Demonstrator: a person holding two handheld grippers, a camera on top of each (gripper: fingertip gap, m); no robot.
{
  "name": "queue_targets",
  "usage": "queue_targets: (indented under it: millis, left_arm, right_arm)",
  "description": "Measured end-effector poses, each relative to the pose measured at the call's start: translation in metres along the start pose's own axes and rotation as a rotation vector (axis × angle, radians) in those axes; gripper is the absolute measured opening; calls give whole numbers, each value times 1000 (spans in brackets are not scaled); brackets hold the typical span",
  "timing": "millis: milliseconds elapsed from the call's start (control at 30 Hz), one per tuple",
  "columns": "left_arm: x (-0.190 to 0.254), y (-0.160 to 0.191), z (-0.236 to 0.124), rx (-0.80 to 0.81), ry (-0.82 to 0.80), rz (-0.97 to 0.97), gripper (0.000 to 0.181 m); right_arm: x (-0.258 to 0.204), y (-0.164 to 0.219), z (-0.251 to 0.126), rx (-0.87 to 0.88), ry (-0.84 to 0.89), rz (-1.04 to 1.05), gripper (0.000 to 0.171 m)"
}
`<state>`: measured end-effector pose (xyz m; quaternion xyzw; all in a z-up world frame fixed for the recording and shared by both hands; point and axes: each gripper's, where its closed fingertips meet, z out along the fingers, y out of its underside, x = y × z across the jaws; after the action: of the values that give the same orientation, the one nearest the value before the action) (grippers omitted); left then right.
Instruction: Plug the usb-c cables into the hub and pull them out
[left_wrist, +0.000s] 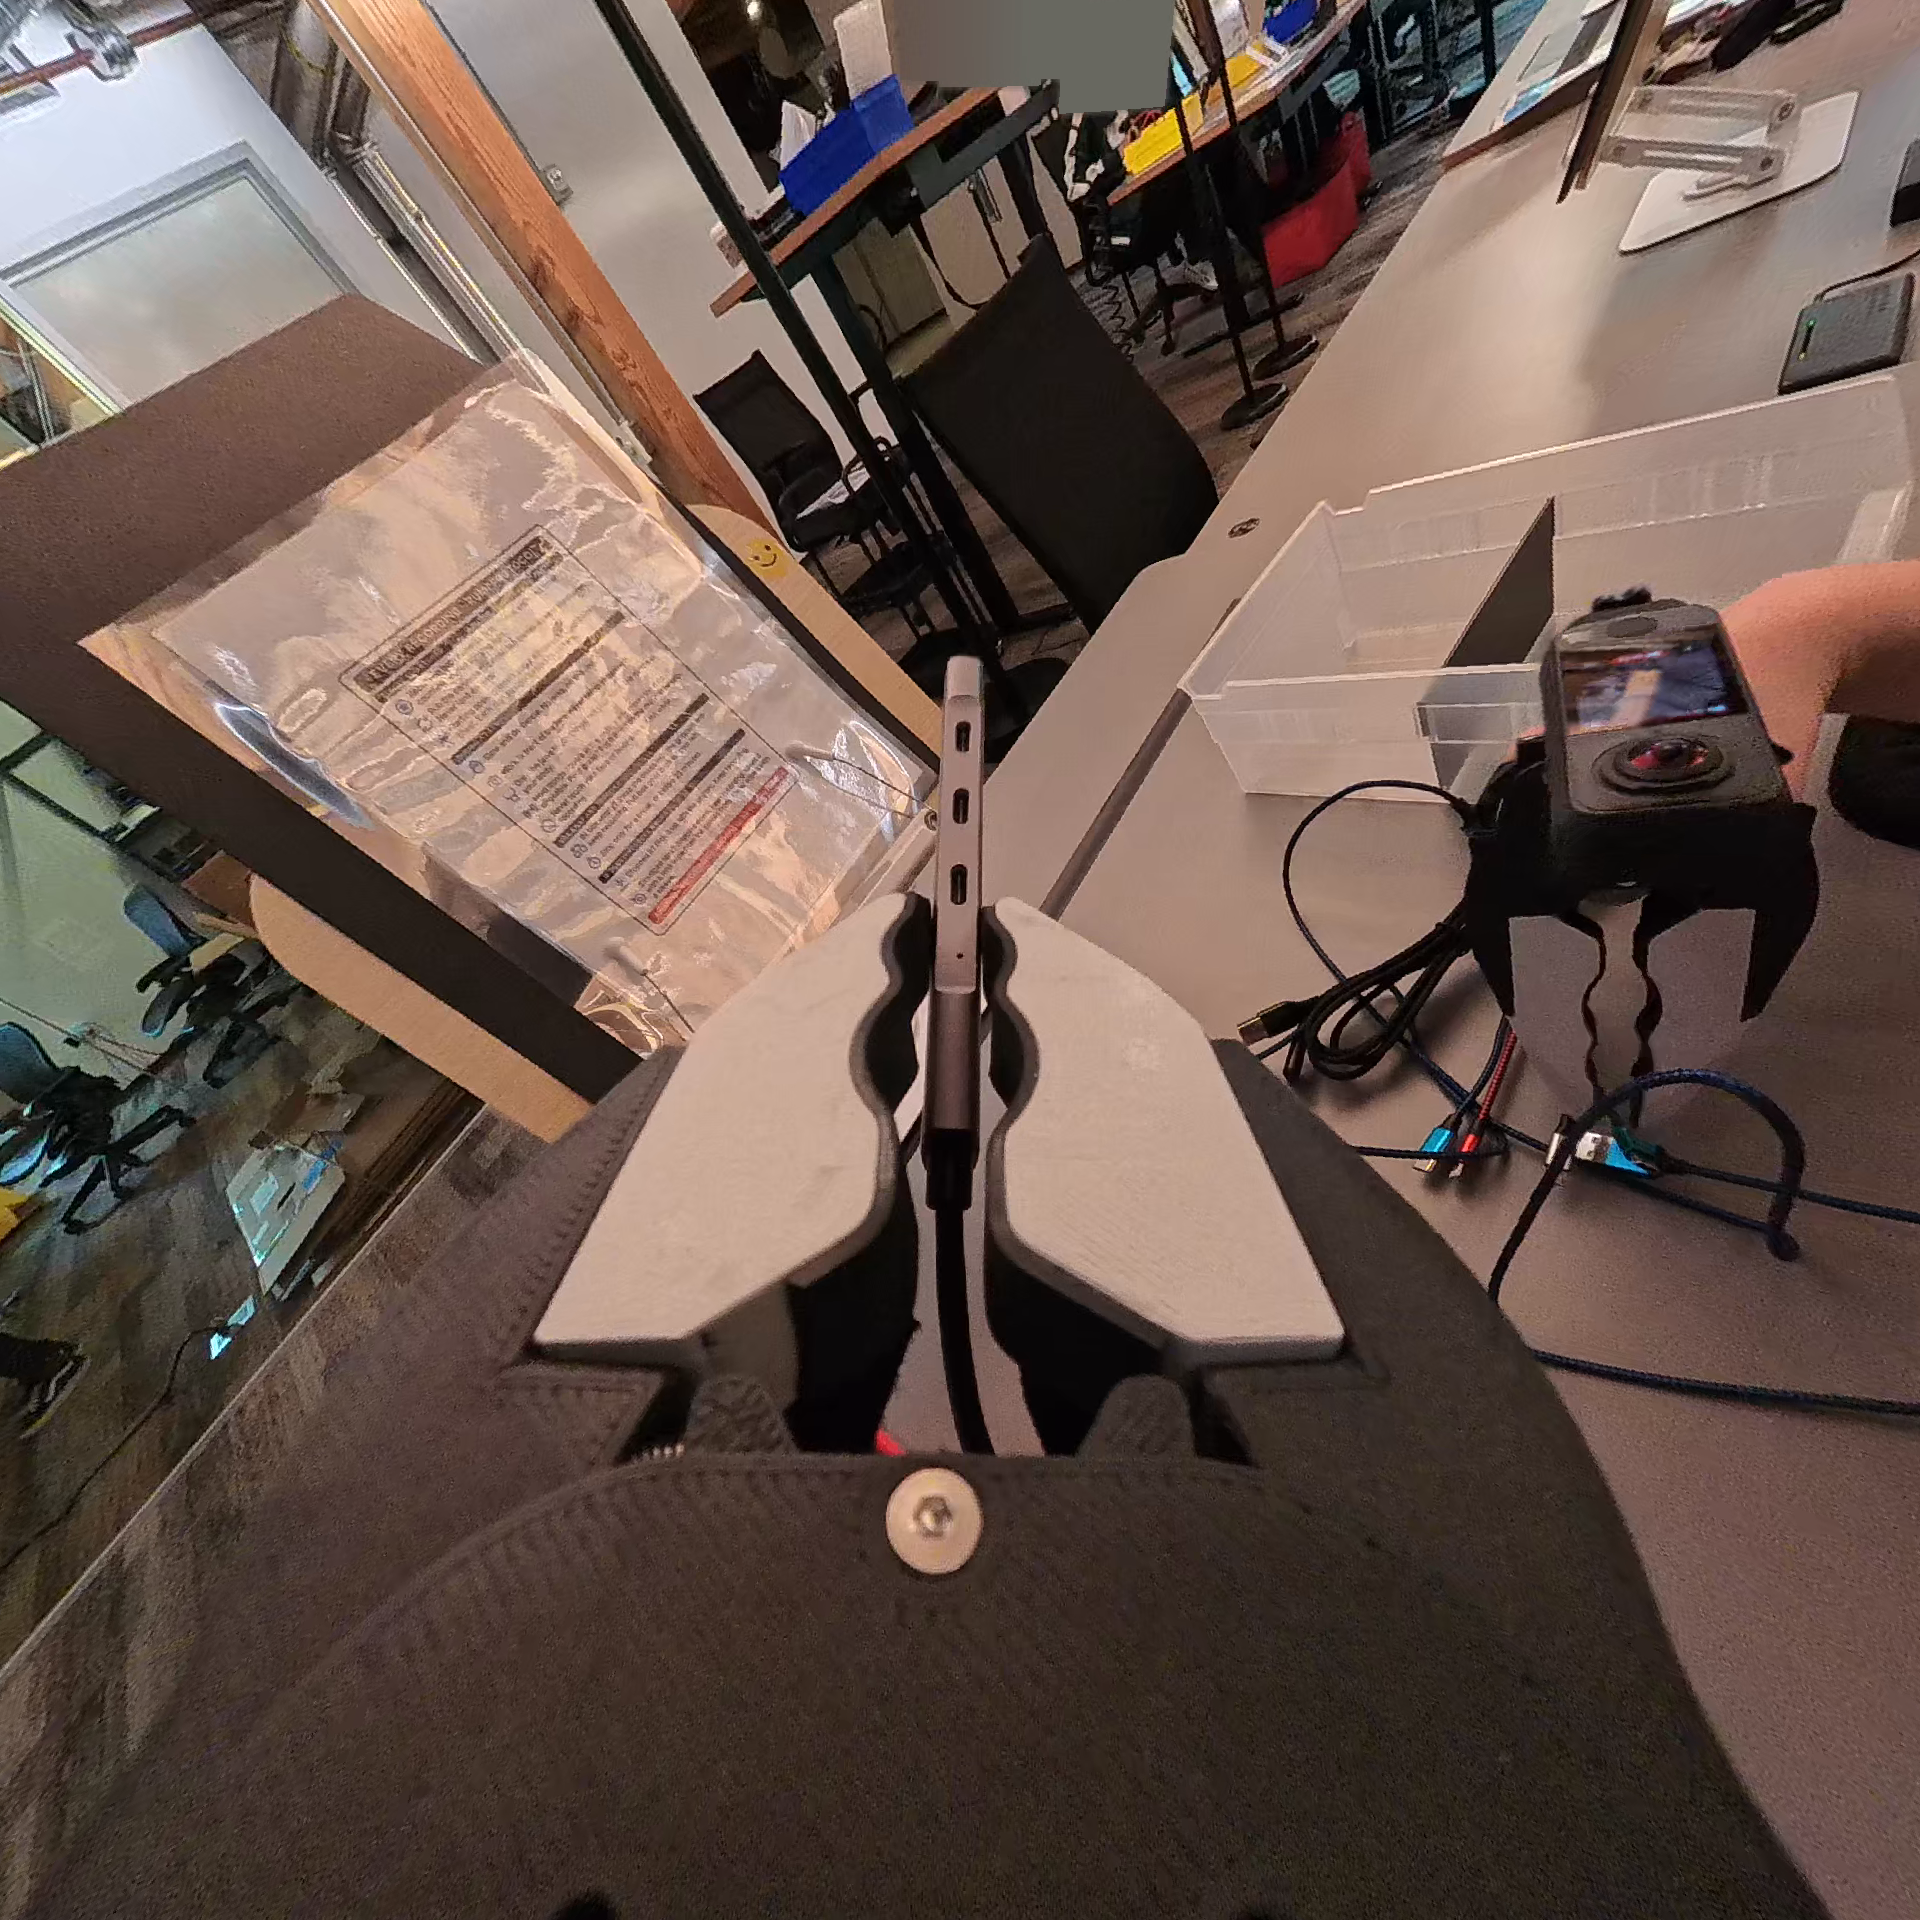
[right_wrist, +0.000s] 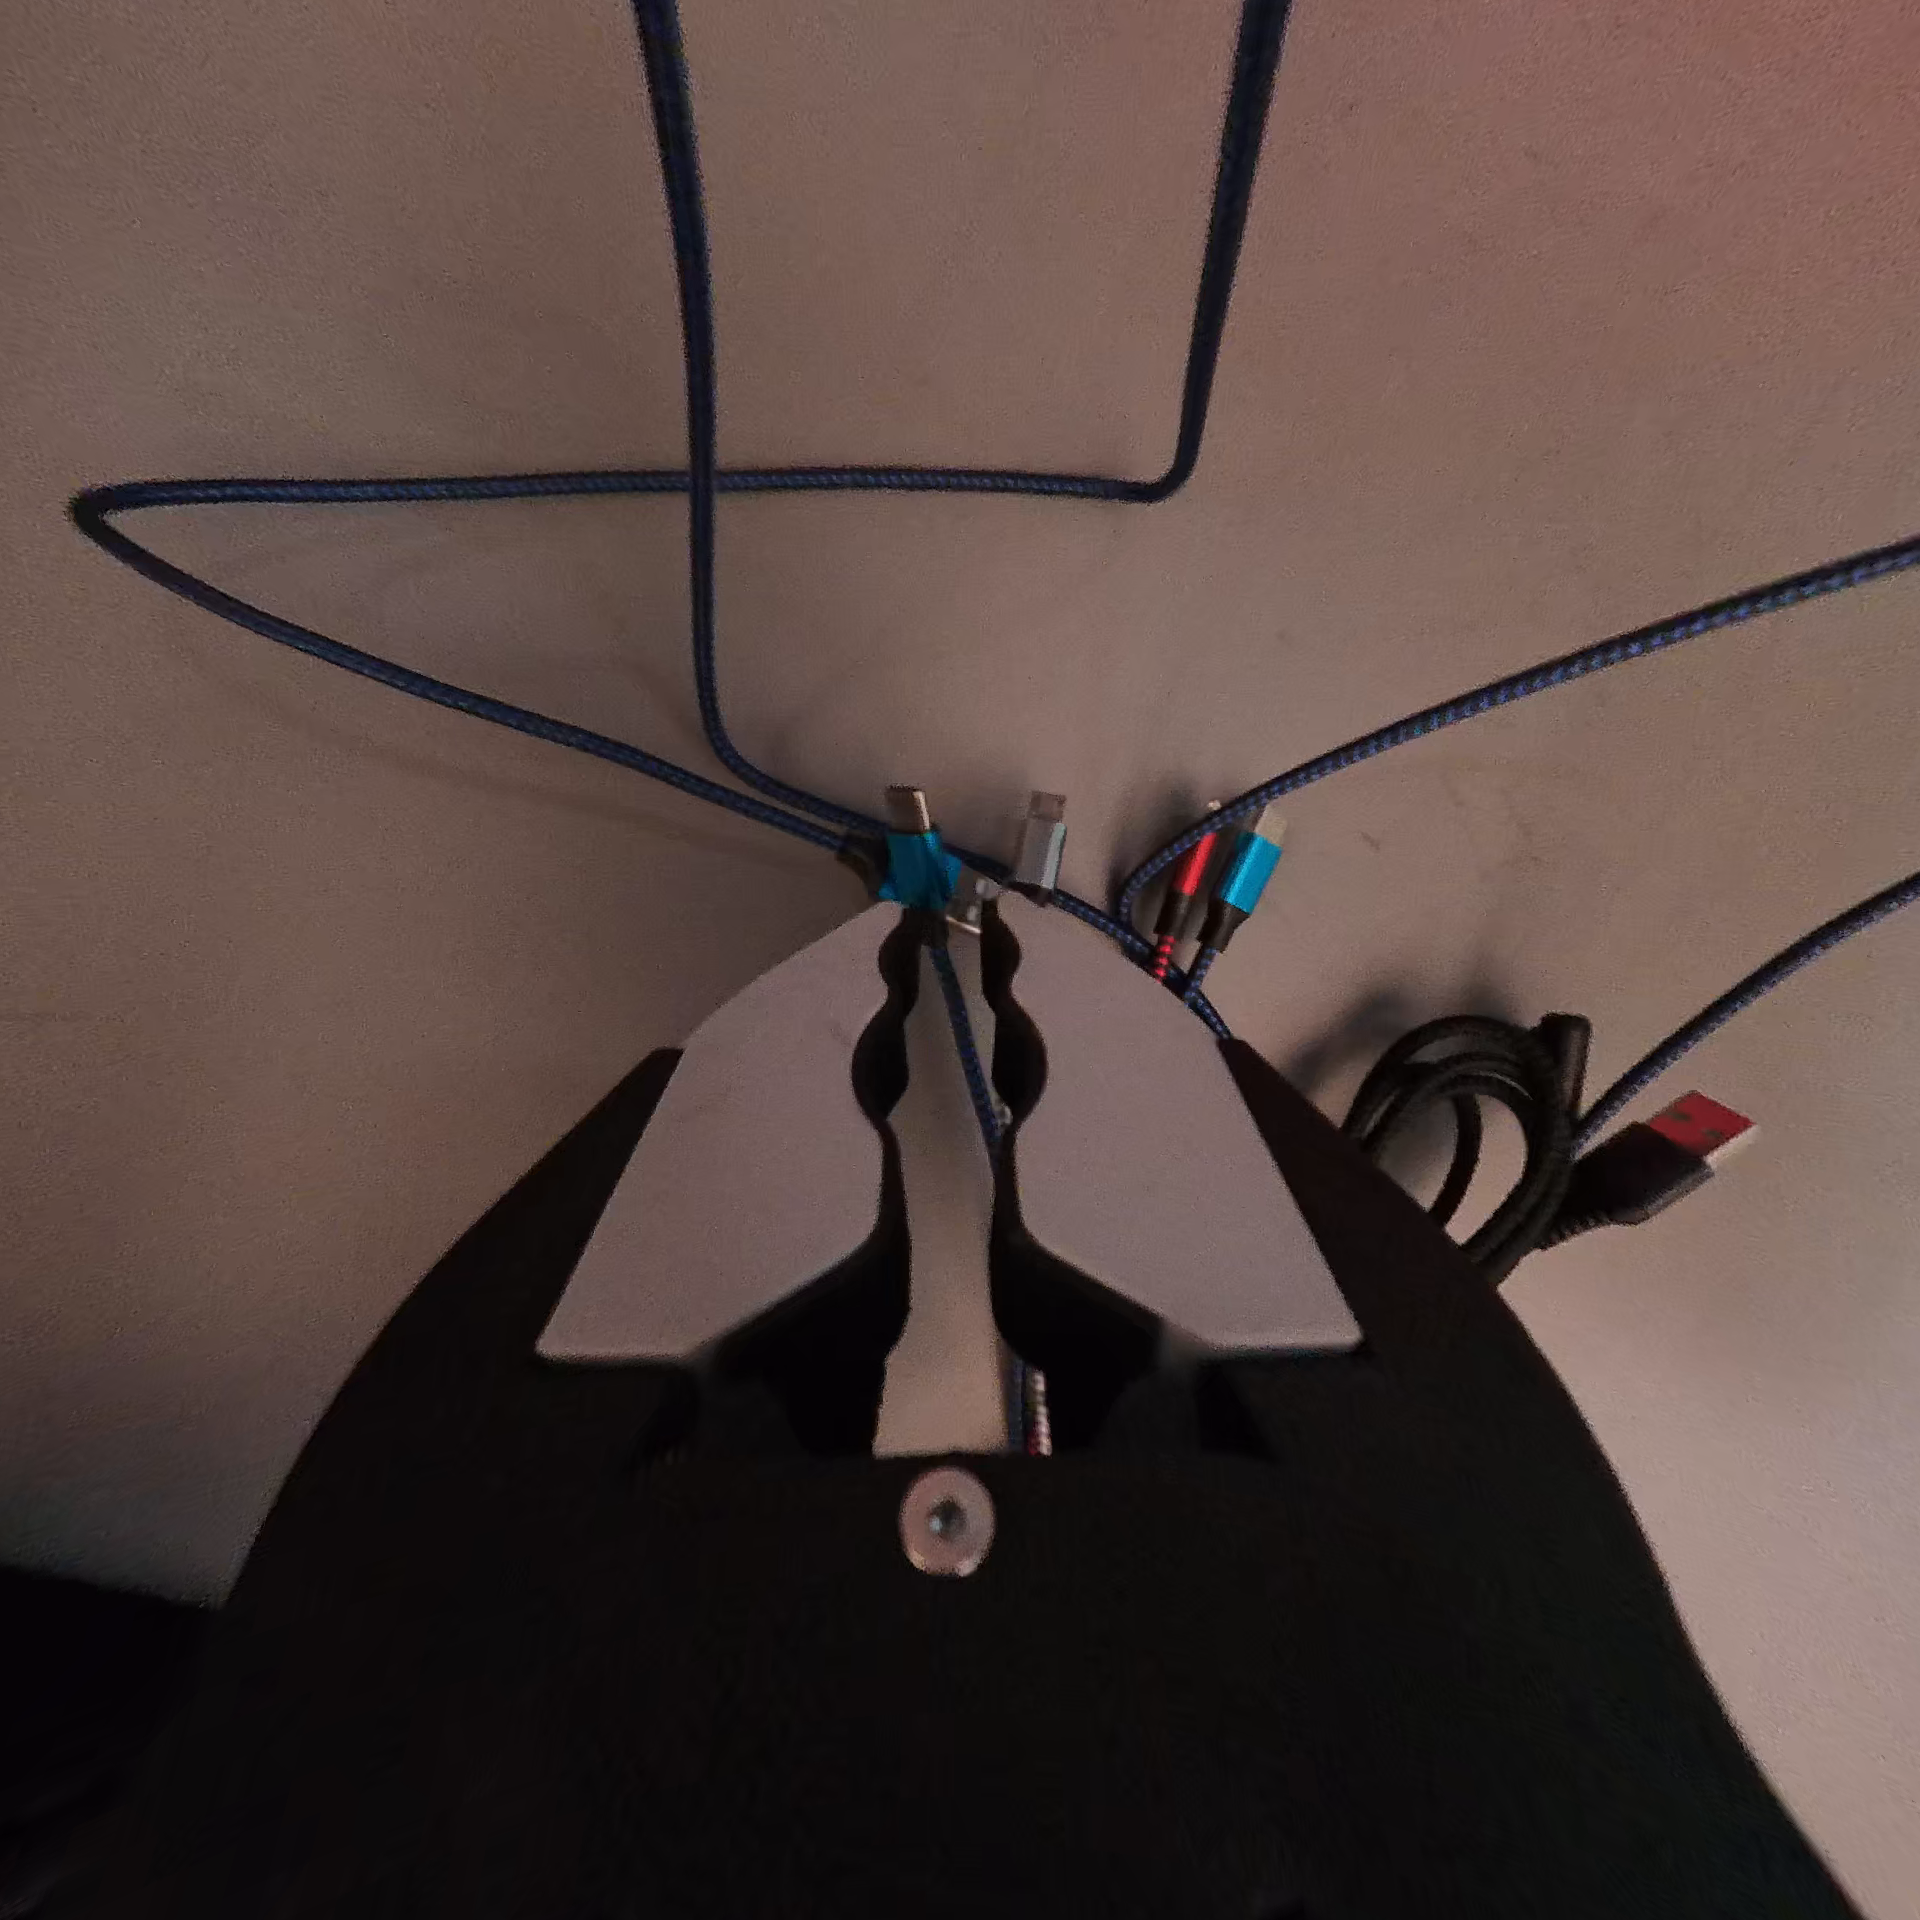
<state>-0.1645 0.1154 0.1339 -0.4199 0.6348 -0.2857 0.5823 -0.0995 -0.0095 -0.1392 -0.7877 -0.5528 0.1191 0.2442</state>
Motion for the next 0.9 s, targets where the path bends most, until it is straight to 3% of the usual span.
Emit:
queue_targets:
  millis: [267,400,733,900]
  left_arm:
    - [2,-4,-6,13,5,8,8]
    - [2,-5,-6,12,3,5,8]
    - [12,-2,8,-22,33,9,8]
    - [32,-5,20,-20,134,-38,8]
  right_arm:
    - [3,20,11,-122,26,26,7]
    - [4,16,8,-102,12,52,5]
    - [8,-26,-37,182,24,59,4]
    - [26,-43,-67,340,123,70,4]
